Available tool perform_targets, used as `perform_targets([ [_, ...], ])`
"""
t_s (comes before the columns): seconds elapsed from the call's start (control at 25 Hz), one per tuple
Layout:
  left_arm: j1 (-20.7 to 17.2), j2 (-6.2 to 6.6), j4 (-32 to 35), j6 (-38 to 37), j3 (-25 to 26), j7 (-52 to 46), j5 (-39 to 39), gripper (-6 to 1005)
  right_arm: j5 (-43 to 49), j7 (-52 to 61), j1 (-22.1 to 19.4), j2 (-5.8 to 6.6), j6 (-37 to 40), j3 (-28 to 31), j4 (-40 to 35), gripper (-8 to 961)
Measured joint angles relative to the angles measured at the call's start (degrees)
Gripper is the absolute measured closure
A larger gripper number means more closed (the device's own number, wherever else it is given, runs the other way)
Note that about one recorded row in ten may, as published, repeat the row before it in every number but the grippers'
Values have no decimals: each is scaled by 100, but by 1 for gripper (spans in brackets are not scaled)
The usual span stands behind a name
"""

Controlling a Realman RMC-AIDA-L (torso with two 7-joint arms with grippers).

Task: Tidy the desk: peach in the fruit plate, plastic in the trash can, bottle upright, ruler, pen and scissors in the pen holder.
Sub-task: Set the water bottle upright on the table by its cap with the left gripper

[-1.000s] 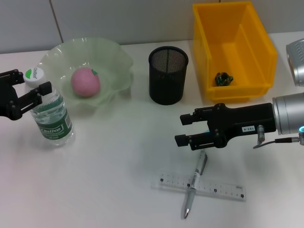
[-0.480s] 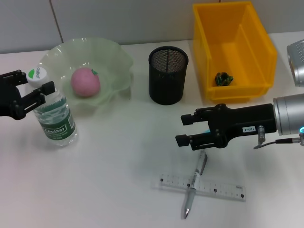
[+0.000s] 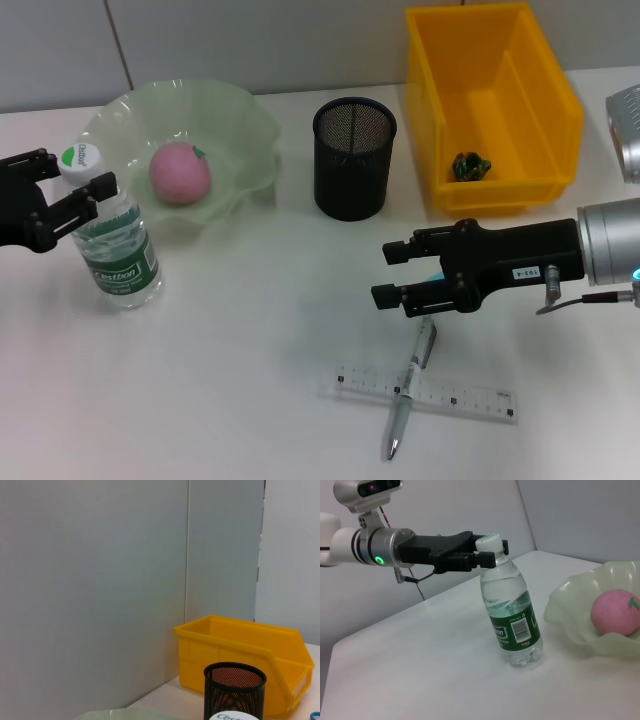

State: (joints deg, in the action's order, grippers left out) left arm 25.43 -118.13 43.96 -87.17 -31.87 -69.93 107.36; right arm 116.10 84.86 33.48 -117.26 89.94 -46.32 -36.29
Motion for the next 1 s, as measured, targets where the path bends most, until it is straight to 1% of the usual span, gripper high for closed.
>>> perform_targets([
  [1.0, 24, 1, -92, 149, -21, 86, 2, 558, 1, 48, 50, 2, -37, 0, 0, 244],
])
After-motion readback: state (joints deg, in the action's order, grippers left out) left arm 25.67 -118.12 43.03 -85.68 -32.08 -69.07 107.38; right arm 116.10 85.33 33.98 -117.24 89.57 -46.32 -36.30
